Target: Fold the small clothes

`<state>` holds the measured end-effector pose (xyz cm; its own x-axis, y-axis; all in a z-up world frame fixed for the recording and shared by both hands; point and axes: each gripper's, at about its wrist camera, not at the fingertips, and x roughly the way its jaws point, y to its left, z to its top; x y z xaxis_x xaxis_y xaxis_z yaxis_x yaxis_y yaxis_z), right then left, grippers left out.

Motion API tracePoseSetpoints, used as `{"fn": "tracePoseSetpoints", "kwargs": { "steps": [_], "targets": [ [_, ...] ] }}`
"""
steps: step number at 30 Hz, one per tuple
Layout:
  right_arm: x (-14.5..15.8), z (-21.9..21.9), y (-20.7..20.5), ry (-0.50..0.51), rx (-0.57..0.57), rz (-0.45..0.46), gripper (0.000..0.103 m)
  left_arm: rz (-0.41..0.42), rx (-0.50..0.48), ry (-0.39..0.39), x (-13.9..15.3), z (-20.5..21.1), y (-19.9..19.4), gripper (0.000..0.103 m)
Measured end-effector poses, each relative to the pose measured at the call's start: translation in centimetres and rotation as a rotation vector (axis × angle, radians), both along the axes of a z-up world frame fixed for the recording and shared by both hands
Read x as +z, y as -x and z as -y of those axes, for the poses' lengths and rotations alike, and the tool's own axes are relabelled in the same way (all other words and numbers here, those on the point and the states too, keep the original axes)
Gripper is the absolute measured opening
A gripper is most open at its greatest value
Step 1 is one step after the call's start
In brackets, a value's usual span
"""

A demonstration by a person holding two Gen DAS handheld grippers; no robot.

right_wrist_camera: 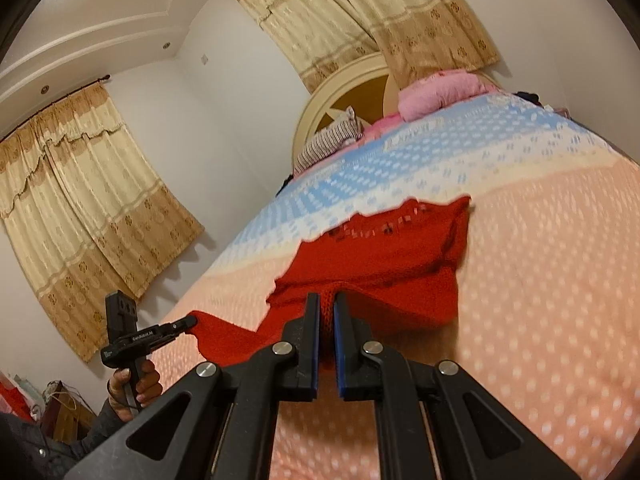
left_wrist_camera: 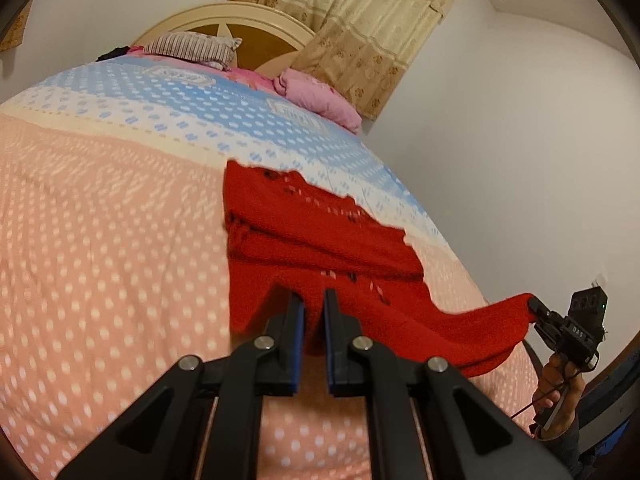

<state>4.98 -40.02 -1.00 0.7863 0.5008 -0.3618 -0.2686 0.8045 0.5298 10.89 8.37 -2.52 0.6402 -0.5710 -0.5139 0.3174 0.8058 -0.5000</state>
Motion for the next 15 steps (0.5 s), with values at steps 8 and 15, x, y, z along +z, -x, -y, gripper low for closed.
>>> {"fn": "tracePoseSetpoints", "kwargs": {
  "steps": [8, 15],
  "targets": [
    [3.3, -0.2, -5.7, 0.014, -0.011, 0.039, 0.005, 0.034, 0.045, 0.003, 2.3, 0.4, -5.2, 0.009],
    [4.4, 0.3, -11.2, 0.046, -0.040, 0.022, 0.005, 0.046, 0.074, -0.014, 3.6, 1.3, -10.3, 0.009]
  ]
}}
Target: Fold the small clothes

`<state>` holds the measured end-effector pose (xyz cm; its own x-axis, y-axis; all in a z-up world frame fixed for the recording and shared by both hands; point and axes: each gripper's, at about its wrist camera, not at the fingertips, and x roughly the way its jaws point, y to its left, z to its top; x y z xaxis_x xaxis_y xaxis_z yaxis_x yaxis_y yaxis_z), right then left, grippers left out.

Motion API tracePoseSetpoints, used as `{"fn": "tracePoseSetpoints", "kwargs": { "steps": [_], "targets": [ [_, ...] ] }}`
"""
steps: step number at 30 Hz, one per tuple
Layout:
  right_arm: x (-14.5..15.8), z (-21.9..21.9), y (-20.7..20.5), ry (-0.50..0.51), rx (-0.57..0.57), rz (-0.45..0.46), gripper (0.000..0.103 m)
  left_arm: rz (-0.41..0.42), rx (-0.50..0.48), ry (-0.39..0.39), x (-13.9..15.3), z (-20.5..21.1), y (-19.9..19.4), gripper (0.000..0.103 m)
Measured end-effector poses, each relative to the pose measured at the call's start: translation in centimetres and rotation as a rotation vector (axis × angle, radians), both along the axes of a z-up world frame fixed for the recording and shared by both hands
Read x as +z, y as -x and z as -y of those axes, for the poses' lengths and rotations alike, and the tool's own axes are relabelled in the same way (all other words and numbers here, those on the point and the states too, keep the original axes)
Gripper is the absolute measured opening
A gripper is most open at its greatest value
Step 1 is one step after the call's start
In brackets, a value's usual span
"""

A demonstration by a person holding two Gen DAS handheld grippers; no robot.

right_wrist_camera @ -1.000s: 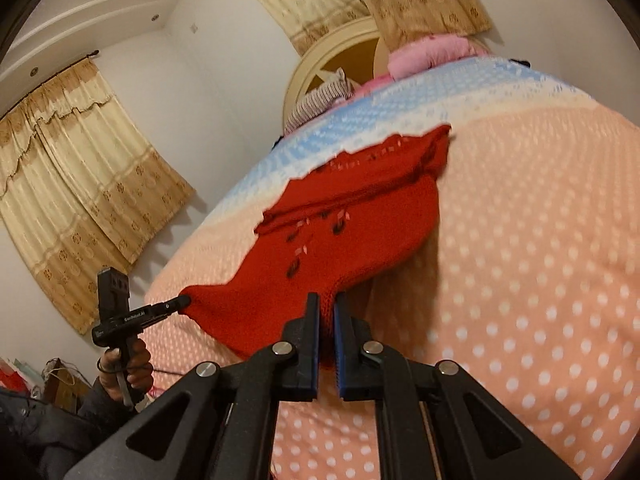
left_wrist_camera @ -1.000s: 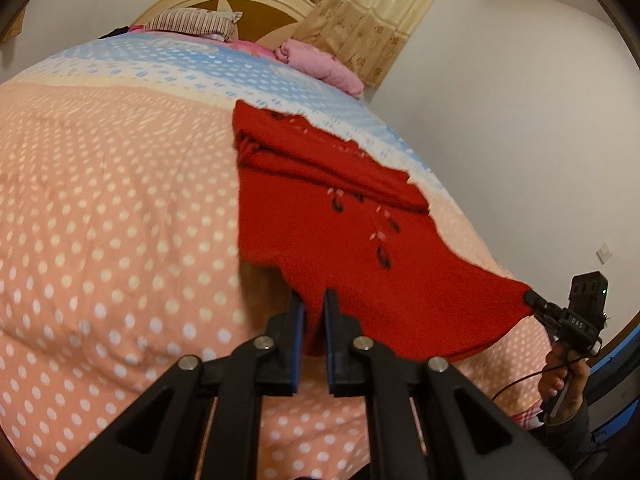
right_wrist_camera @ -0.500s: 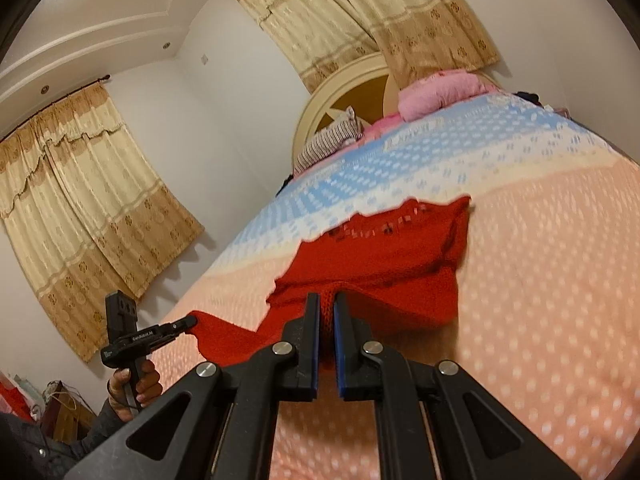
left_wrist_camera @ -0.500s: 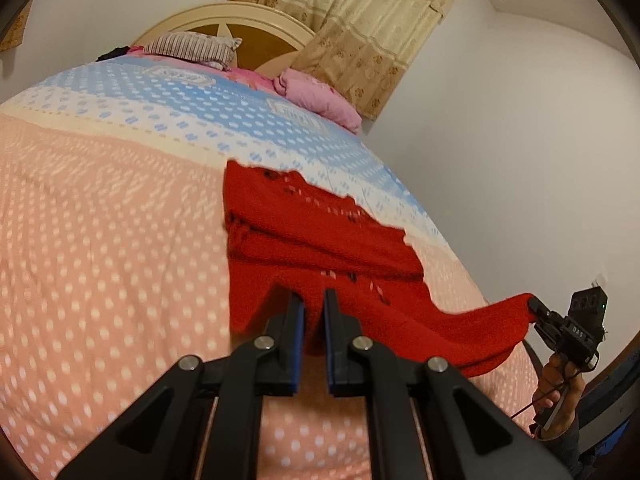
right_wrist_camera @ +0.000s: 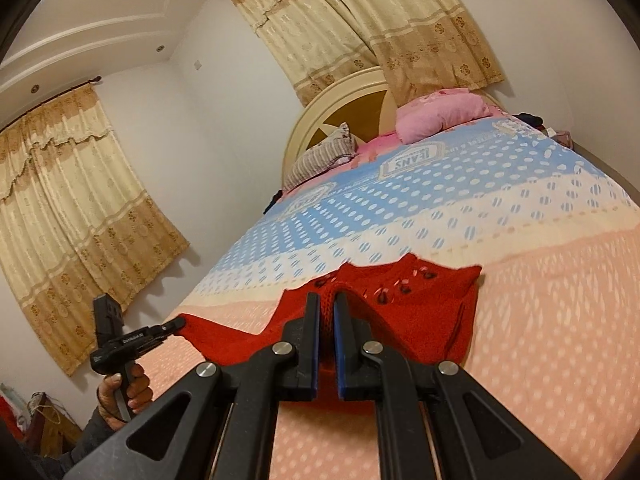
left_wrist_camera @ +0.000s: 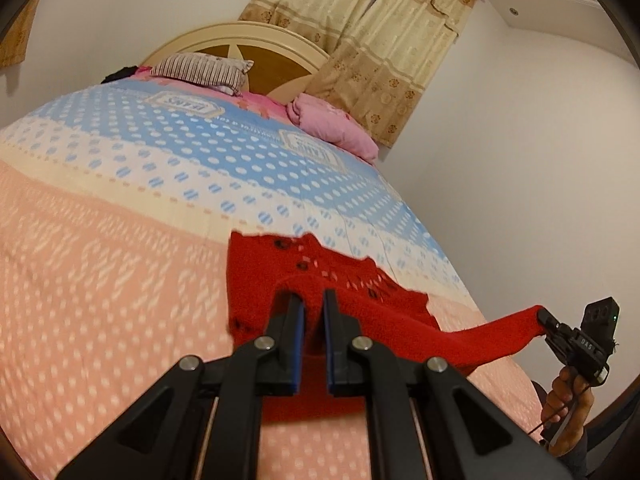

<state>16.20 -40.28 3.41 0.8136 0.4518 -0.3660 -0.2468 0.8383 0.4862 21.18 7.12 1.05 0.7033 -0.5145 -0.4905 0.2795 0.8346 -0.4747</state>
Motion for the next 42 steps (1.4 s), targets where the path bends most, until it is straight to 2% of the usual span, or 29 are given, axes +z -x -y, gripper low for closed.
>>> {"fn": "tracePoseSetpoints", "kwargs": {
  "steps": [5, 9, 14, 19, 20, 21, 23, 24, 25, 26, 27, 29, 32, 34, 36, 37, 38, 40, 42],
  "targets": [
    [-0.2, 1.1, -4.3, 0.008, -0.038, -0.023, 0.005, 0.006, 0.010, -0.043, 0.8, 1.5, -3.9, 0.009],
    [-1.4, 2.0, -8.0, 0.006, -0.066, -0.064, 0.005, -0.008, 0.024, -0.106, -0.3, 3.0, -7.4, 0.009],
    [-3.9, 2.6, -12.4, 0.020, -0.084, -0.128, 0.005, -0.064, 0.035, -0.156, -3.4, 4.2, -11.6, 0.009],
    [-8.2, 2.7, -18.0, 0.062, -0.106, -0.231, 0.005, -0.135, 0.034, -0.226, -7.0, 6.0, -15.3, 0.009],
    [-9.2, 2.6, -19.2, 0.074, -0.097, -0.256, 0.005, -0.151, 0.042, -0.233, -7.7, 6.2, -16.1, 0.010],
    [-10.1, 2.5, -20.2, 0.083, -0.094, -0.277, 0.006, -0.172, 0.070, -0.241, -8.6, 6.1, -17.0, 0.017],
    [-11.6, 2.7, -21.9, 0.159, -0.158, -0.305, 0.007, -0.194, 0.130, -0.255, -9.4, 5.6, -17.9, 0.017],
    [-11.9, 2.8, -22.3, 0.177, -0.176, -0.305, 0.013, -0.202, 0.143, -0.245, -9.5, 5.1, -18.0, 0.018],
    [-12.0, 3.1, -22.2, 0.177, -0.195, -0.299, 0.027, -0.215, 0.159, -0.217, -9.6, 4.3, -17.9, 0.019],
    [-12.1, 3.2, -21.9, 0.164, -0.198, -0.291, 0.037, -0.220, 0.162, -0.193, -9.6, 3.5, -17.4, 0.026],
    [-12.0, 3.2, -21.5, 0.154, -0.186, -0.281, 0.051, -0.216, 0.165, -0.194, -9.5, 3.0, -17.0, 0.036],
    [-11.7, 2.5, -20.8, 0.188, -0.166, -0.264, 0.053, -0.185, 0.181, -0.251, -9.3, 2.6, -15.8, 0.045],
    [-11.4, 0.4, -19.7, 0.271, -0.094, -0.259, 0.053, -0.144, 0.148, -0.328, -9.0, 3.1, -13.9, 0.049],
    [-11.6, -1.1, -19.8, 0.286, -0.026, -0.293, 0.053, -0.134, 0.110, -0.374, -9.3, 4.2, -13.0, 0.050],
    [-11.9, -2.8, -20.4, 0.345, 0.005, -0.310, 0.053, -0.123, 0.096, -0.439, -9.8, 5.7, -12.8, 0.058],
    [-12.2, -3.6, -21.1, 0.371, 0.033, -0.337, 0.053, -0.117, 0.084, -0.474, -10.0, 6.5, -12.8, 0.058],
    [-13.0, -4.4, -22.2, 0.398, 0.065, -0.392, 0.053, -0.112, 0.081, -0.516, -10.2, 7.2, -13.0, 0.058],
    [-14.1, -5.2, -24.2, 0.460, 0.054, -0.447, 0.053, -0.102, 0.107, -0.668, -10.9, 9.2, -14.4, 0.058],
    [-14.4, -5.6, -26.1, 0.569, -0.008, -0.427, 0.053, -0.080, 0.179, -0.753, -10.9, 9.5, -15.9, 0.060]
  ]
}}
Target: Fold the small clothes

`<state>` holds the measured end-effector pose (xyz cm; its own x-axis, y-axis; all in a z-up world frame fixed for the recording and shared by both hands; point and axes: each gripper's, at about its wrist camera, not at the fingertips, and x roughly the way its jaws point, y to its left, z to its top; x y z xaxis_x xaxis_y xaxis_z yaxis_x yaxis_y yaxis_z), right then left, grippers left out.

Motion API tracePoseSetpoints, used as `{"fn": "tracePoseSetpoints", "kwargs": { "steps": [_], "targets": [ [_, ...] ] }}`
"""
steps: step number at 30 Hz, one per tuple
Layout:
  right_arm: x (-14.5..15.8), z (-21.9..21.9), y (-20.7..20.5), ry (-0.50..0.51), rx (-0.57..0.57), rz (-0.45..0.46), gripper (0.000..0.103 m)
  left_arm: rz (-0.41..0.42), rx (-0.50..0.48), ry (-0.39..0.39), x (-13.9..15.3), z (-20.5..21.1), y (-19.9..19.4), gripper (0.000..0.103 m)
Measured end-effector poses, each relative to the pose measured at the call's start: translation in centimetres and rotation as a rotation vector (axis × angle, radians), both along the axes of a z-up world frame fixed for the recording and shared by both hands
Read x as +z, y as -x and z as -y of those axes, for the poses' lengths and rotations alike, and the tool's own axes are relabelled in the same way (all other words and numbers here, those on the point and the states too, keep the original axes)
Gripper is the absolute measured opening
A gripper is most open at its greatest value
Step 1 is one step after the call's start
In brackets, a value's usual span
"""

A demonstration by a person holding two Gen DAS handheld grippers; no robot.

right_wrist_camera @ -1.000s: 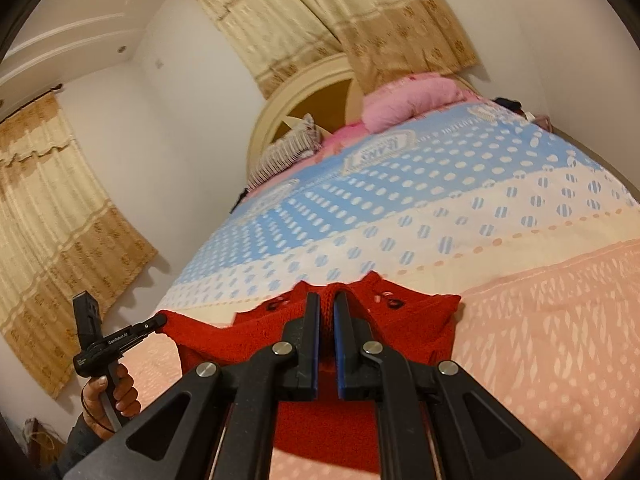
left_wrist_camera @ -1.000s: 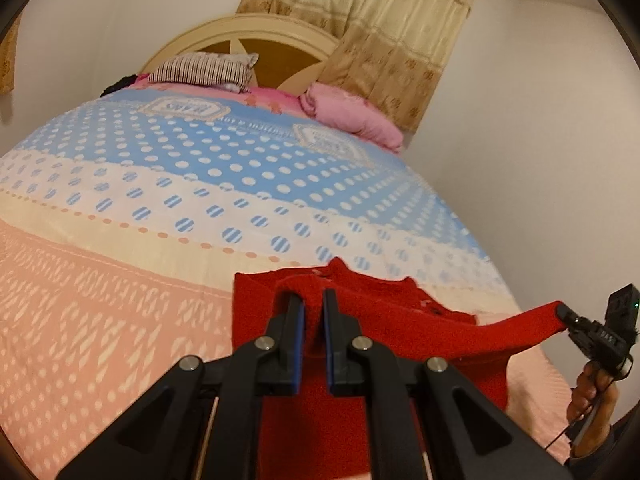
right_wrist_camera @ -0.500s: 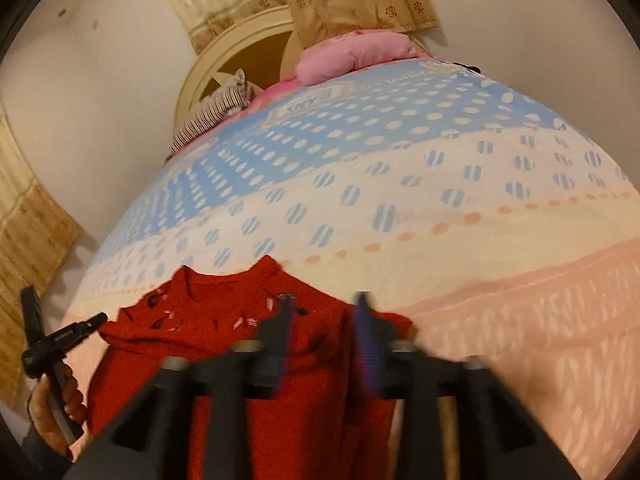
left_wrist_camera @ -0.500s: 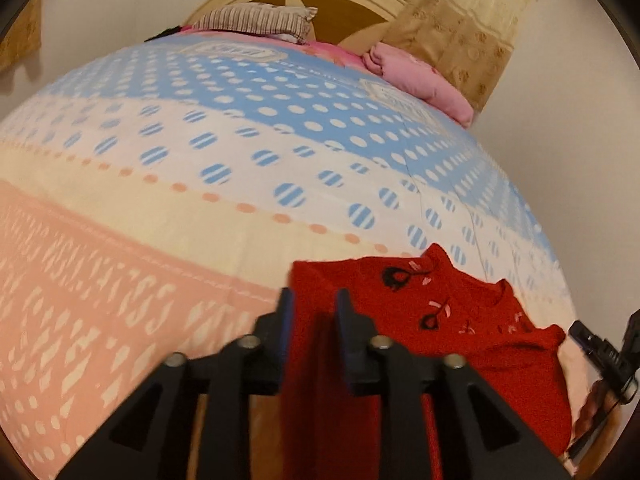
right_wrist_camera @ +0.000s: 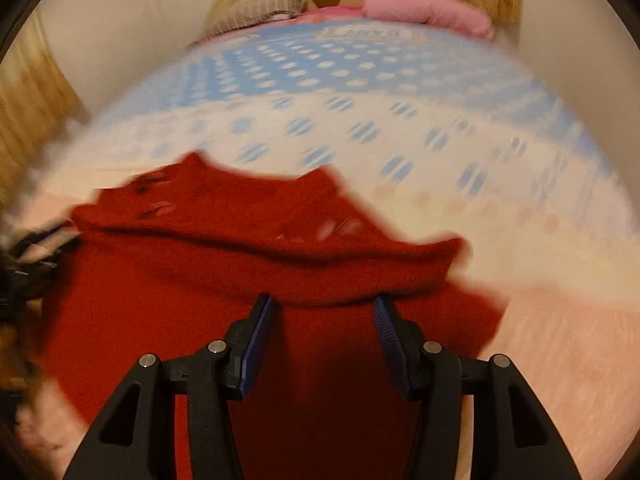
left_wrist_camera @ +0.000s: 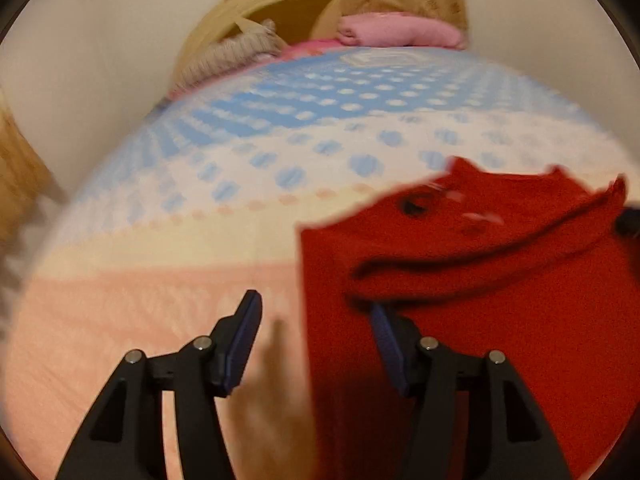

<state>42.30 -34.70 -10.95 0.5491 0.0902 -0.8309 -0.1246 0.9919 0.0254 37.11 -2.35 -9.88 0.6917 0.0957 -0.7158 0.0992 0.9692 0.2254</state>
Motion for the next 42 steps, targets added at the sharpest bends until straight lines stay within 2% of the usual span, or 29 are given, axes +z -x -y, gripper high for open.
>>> {"fn": "tracePoseSetpoints", "kwargs": {
  "steps": [1, 4, 6, 8, 13, 14, 16, 20, 23, 24, 26, 28, 31, 35, 38, 42],
  "targets": [
    [0.8, 0.4, -0.5, 0.031, -0.048, 0.059, 0.053, 0.004, 0.039, 0.006, 0.3, -0.6, -0.8, 0.060],
    [3.0, 2.4, 0.5, -0.137, -0.100, 0.155, 0.053, 0.011, 0.088, 0.112, 1.7, -3.2, -1.4, 0.061],
    [3.2, 2.7, 1.6, -0.154, -0.089, 0.155, 0.053, 0.020, 0.073, 0.108, 1.9, -3.9, -0.7, 0.067],
    [3.0, 2.6, 2.9, -0.133, -0.064, 0.153, 0.053, 0.015, 0.062, 0.104, 1.6, -4.5, 0.4, 0.067],
    [2.8, 3.7, 7.5, -0.207, -0.051, 0.131, 0.053, 0.005, 0.016, 0.197, 1.5, -5.9, 5.3, 0.067],
    [2.8, 4.1, 8.7, -0.225, -0.047, 0.129, 0.053, 0.009, 0.009, 0.201, 1.4, -5.8, 5.9, 0.072],
    [3.1, 3.9, 10.8, -0.218, -0.044, 0.133, 0.053, 0.014, -0.006, 0.207, 1.3, -5.6, 7.4, 0.079],
    [2.7, 3.0, 13.7, -0.196, 0.008, 0.115, 0.053, 0.012, -0.055, 0.183, 0.8, -4.4, 8.8, 0.080],
    [1.2, 2.6, 14.6, -0.184, -0.004, 0.074, 0.053, -0.012, -0.049, 0.149, -0.2, -3.8, 8.6, 0.080],
    [0.3, 2.4, 14.9, -0.173, -0.006, 0.053, 0.053, -0.017, -0.046, 0.146, -0.5, -3.7, 8.8, 0.083],
    [-1.1, 1.8, 15.8, -0.081, -0.012, 0.058, 0.053, -0.013, -0.033, 0.123, -0.9, -3.8, 9.3, 0.092],
    [-1.5, 1.5, 16.4, -0.045, -0.013, 0.063, 0.053, -0.011, -0.032, 0.107, -1.3, -3.9, 9.7, 0.095],
    [-1.4, 1.4, 16.7, -0.012, -0.028, 0.039, 0.054, -0.017, -0.028, 0.125, -1.6, -4.3, 10.0, 0.096],
    [1.2, 0.3, 17.1, 0.044, -0.046, 0.137, 0.054, -0.027, -0.014, 0.147, -1.9, -4.7, 9.9, 0.100],
    [2.3, -1.9, 16.8, 0.040, 0.004, 0.177, 0.054, -0.033, -0.010, 0.160, -1.9, -4.9, 9.9, 0.102],
    [0.8, -3.5, 15.4, -0.016, 0.052, 0.130, 0.054, -0.046, -0.005, 0.182, -2.1, -5.2, 9.8, 0.103]
  ]
}}
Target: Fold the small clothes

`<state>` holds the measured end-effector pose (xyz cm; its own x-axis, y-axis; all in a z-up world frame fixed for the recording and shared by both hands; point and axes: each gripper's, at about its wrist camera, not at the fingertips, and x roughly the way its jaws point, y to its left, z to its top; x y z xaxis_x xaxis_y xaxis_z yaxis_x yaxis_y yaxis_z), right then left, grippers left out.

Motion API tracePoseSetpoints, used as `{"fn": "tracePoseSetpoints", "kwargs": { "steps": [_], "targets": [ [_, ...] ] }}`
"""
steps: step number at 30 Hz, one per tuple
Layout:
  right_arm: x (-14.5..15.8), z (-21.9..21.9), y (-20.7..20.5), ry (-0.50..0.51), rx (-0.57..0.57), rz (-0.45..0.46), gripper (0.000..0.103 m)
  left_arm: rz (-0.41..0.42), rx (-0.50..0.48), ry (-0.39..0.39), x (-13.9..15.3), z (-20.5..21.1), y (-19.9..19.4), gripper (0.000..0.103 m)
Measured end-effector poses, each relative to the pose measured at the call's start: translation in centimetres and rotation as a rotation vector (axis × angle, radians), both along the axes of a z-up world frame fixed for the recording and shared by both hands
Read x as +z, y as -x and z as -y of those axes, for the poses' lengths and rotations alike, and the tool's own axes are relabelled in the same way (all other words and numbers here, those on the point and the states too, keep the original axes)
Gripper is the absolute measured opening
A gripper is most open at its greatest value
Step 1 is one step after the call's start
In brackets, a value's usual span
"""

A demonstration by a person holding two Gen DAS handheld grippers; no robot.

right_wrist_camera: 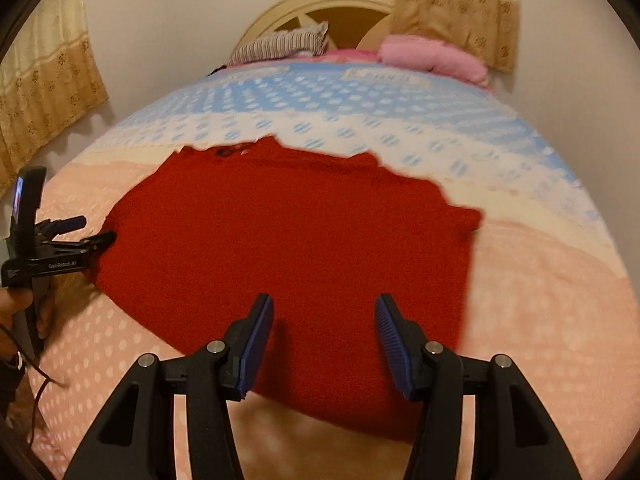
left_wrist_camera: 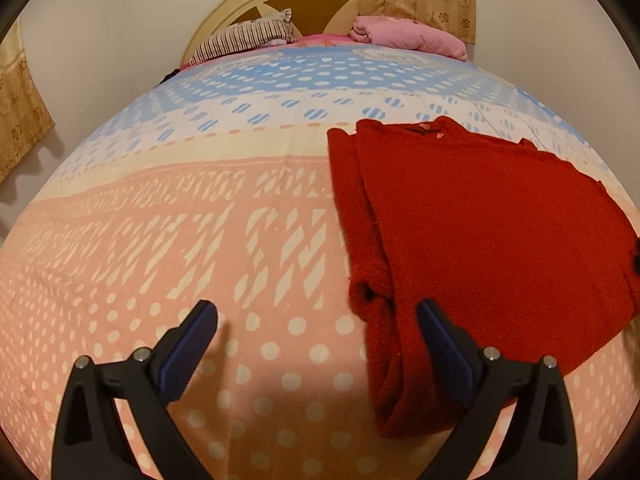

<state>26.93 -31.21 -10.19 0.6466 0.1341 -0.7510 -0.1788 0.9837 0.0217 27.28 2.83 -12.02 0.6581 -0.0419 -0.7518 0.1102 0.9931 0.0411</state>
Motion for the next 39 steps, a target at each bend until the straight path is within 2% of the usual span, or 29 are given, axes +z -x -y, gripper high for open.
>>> {"fn": "tracePoseSetpoints", "kwargs": {
  "steps": [3, 7, 14, 21, 24, 26, 29, 32, 35, 36, 37, 39],
  "targets": [
    [-2.3, 0.3, -0.8, -0.007, -0.028, -0.047, 0.054, -0.003, -0.007, 0.012, -0.1, -0.1, 0.1, 0.103],
    [-2.5, 0.9, 0.7, -0.028, -0.035, -0.030, 0.054, -0.013, -0.013, 0.031, -0.2, -0.4, 0.1, 0.103],
    [-3.2, -0.2, 2.2, 0.034, -0.047, -0.008, 0.055, -0.003, -0.021, 0.013, -0.2, -0.1, 0.3, 0.103],
    [-3.2, 0.1, 2.3, 0.028, -0.035, -0.052, 0.055, -0.013, -0.025, 0.024, -0.3, -0.3, 0.0, 0.103],
    [-1.5, 0.3, 2.1, -0.006, -0.002, -0.065, 0.055, -0.016, -0.024, 0.031, -0.4, -0.4, 0.0, 0.103],
    [0.6, 1.2, 1.5, -0.058, -0.015, -0.015, 0.055, -0.013, -0.024, 0.029, -0.4, -0.4, 0.0, 0.103],
    [2.2, 3.0, -1.2, -0.104, -0.079, 0.007, 0.055, -0.013, -0.023, 0.036, -0.4, -0.5, -0.1, 0.103],
    [1.5, 5.7, -4.5, -0.102, -0.197, -0.003, 0.054, -0.017, -0.022, 0.045, -0.4, -0.4, -0.1, 0.103],
    [-0.3, 8.1, -6.6, -0.184, -0.253, -0.057, 0.042, -0.019, -0.019, 0.049, -0.5, -0.5, -0.1, 0.103],
    [-0.9, 8.4, -7.0, -0.203, -0.258, -0.071, 0.035, -0.019, -0.018, 0.051, -0.5, -0.5, -0.1, 0.103],
    [-1.1, 8.4, -7.2, -0.215, -0.252, -0.079, 0.021, -0.020, -0.018, 0.053, -0.5, -0.5, -0.1, 0.103],
    [-1.6, 8.1, -6.9, -0.221, -0.230, -0.084, 0.013, -0.027, -0.018, 0.054, -0.6, -0.5, -0.1, 0.103]
  ]
}}
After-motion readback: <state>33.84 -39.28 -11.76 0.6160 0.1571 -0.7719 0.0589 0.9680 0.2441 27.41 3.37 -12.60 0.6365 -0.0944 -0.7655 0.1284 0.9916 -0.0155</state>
